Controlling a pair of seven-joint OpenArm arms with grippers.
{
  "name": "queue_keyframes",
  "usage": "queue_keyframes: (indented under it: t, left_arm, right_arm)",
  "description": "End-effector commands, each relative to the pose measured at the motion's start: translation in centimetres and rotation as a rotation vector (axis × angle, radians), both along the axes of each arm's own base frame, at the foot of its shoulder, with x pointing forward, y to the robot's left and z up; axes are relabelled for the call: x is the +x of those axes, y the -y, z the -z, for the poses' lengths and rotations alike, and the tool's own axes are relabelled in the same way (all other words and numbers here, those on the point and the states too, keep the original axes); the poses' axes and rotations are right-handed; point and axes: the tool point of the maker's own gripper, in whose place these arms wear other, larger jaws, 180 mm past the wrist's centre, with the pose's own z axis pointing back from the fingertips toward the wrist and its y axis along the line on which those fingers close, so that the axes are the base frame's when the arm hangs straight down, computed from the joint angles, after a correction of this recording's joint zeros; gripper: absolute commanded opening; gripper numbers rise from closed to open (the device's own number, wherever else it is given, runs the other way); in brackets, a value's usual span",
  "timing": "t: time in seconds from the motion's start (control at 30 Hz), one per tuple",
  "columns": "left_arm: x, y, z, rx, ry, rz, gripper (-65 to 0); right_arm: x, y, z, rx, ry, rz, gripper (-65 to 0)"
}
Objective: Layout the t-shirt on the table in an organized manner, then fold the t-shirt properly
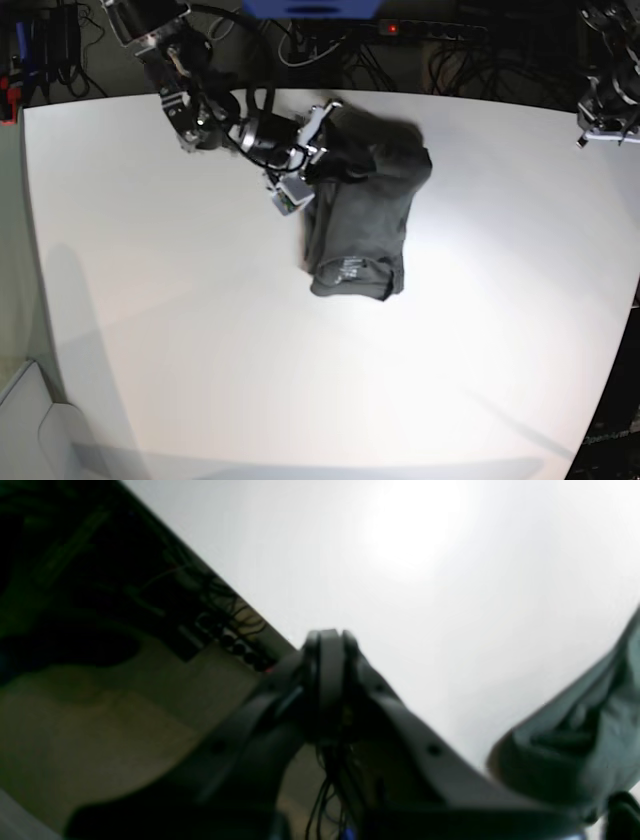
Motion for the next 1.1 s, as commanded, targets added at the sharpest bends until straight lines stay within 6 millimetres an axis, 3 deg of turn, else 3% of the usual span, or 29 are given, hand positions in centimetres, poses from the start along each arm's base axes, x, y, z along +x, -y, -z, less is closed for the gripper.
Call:
queue_keyframes:
  t: [0.0,0.13,0.23,0.33,0.57,0.87,0.93,1.07]
  left_arm:
    - [-0.3,-0.1,-0.7,0.023,0.005,0.041,-64.7]
    - [-2.0,1.8,-0.5,0.005,-0.019,0.160,-64.7]
    - [-4.5,2.4,0.4,-0.016,-0.067,0.148,-64.7]
    - [-5.3,2.5,0.7,-0.003,-0.078,0.153,-64.7]
    - [-8.1,3.3,1.8,0.030,-0.121,0.194,-64.7]
    - [-12.2,2.6,2.3,0.110,-0.227,0.360,-64.7]
    - [-13.2,2.6,3.5,0.146,-0.292,0.431,-64.7]
    - [-14.9,3.2,9.0,0.150,-0.451,0.554,-64.7]
  right_arm:
    - [0.6,-0.2,-2.8,0.063,0.059,0.021,-53.7]
    - [-0.6,1.3,-5.1,0.045,0.096,0.083,-53.7]
    - [-3.0,2.9,-5.5,0.006,0.083,0.099,-53.7]
    - [-5.1,4.8,-5.2,-0.041,0.053,0.116,-53.7]
    - [-9.9,9.7,-2.1,-0.173,-0.114,0.216,-55.6]
    - [-15.7,13.6,0.3,-0.225,-0.273,0.337,-56.8]
    - [-17.0,14.2,1.2,-0.237,-0.308,0.355,-56.8]
    - [-20.5,15.5,5.7,-0.339,-0.413,0.364,-58.3]
